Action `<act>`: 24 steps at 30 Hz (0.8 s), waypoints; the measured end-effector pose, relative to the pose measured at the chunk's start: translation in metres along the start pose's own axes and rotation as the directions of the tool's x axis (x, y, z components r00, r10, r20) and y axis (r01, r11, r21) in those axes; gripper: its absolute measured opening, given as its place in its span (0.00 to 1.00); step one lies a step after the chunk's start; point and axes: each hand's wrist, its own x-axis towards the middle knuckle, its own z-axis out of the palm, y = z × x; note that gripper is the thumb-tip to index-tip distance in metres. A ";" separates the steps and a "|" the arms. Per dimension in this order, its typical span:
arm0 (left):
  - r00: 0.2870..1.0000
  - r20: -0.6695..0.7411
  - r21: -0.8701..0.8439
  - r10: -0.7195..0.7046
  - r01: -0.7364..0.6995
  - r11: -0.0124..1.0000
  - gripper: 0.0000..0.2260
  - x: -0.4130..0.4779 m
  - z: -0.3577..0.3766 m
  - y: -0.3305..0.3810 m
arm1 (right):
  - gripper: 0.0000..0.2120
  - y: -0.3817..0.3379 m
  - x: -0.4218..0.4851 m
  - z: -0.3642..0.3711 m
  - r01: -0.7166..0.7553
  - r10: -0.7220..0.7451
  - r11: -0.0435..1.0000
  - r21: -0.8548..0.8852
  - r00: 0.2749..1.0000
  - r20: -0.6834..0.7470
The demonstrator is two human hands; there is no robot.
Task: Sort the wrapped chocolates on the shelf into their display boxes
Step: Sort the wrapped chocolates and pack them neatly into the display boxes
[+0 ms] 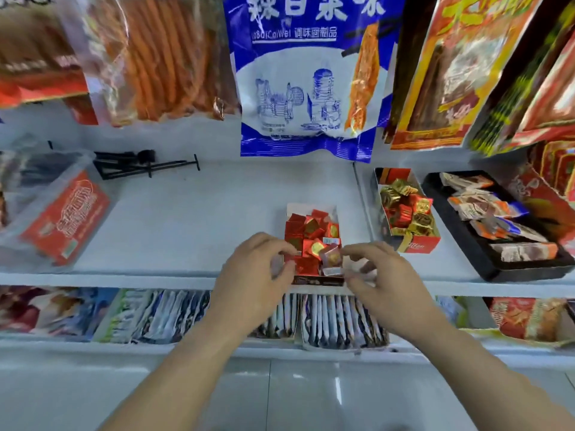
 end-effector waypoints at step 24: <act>0.979 0.127 -0.022 -0.160 0.164 0.986 0.16 0.044 0.013 -0.012 | 0.08 -0.014 0.057 0.023 -0.025 0.034 0.996 0.088 0.994 -0.100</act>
